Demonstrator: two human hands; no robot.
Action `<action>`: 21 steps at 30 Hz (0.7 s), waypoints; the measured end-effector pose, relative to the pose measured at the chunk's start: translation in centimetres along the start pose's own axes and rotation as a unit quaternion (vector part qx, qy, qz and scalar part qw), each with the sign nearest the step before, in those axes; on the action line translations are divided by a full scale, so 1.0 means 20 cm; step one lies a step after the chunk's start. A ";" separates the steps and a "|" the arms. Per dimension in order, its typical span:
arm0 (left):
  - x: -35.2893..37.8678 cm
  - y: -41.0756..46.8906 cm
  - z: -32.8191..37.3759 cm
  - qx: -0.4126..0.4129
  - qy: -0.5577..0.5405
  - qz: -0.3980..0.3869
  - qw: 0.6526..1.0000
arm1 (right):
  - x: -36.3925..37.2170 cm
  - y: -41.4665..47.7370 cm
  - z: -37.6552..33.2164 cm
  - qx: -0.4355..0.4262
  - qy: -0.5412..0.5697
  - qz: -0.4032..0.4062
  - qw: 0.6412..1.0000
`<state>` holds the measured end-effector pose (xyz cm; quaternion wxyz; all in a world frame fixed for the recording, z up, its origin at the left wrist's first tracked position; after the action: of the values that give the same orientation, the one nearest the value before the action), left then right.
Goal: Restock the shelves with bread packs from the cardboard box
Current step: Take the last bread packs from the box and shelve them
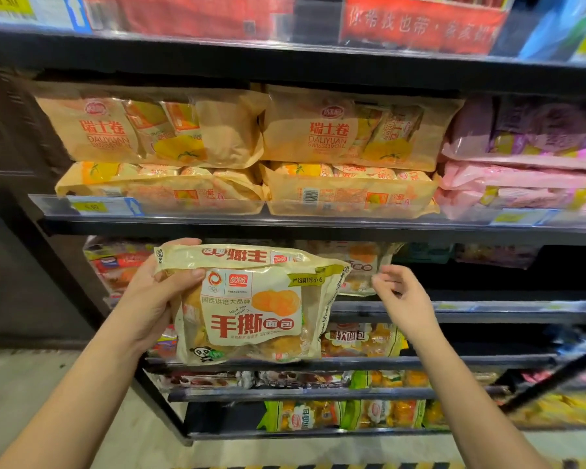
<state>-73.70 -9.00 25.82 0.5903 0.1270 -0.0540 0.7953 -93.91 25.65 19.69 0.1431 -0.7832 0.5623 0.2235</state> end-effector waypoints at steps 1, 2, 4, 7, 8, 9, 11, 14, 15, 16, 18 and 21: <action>0.00 0.00 0.00 -0.002 -0.002 -0.006 1.000 | 0.05 -0.05 -0.07 -0.009 0.056 -0.042 0.998; 0.00 0.01 0.01 -0.002 -0.004 -0.009 1.000 | 0.10 -0.12 -0.14 -0.016 0.096 -0.088 0.991; -0.02 0.02 0.00 0.000 -0.017 -0.015 1.000 | 0.21 -0.24 -0.30 -0.031 0.111 -0.169 0.979; -0.06 0.02 -0.01 0.006 -0.031 -0.023 0.999 | 0.36 -0.36 -0.44 -0.043 0.100 -0.239 0.965; -0.07 0.02 -0.02 0.008 -0.033 -0.026 0.999 | 0.40 -0.37 -0.44 -0.037 0.100 -0.247 0.963; -0.07 0.02 -0.01 0.009 -0.036 -0.030 0.999 | 0.43 -0.38 -0.45 -0.027 0.105 -0.245 0.963; -0.08 0.02 -0.03 0.002 -0.043 -0.034 0.998 | 0.48 -0.38 -0.47 -0.012 0.097 -0.217 0.971; -0.11 0.00 -0.02 -0.007 0.021 -0.030 0.999 | 0.48 -0.37 -0.49 -0.020 0.090 -0.149 0.985; -0.12 -0.01 -0.01 -0.006 0.091 -0.025 0.996 | 0.48 -0.37 -0.50 -0.024 0.095 -0.132 0.986; -0.13 -0.01 0.00 -0.003 0.173 -0.009 0.985 | 0.48 -0.37 -0.50 -0.031 0.099 -0.123 0.987; -0.14 -0.04 0.04 0.015 0.297 0.052 0.953 | 0.50 -0.35 -0.53 -0.046 0.104 -0.112 0.987; -0.12 -0.07 0.06 0.057 0.378 0.106 0.918 | 0.51 -0.32 -0.58 -0.071 0.094 -0.087 0.989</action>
<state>-71.50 -11.04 26.28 0.4708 -0.1558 0.2058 0.8436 -82.93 13.83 24.22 0.0524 -0.8549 0.4857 0.1748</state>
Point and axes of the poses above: each hand's wrist, its own y-axis towards the middle knuckle, its own x-axis out of the palm, z = x × y, the point moved 7 cm from there along y, towards the middle knuckle, and after that the axes turned 8 degrees about -z, right-handed, at the moved point
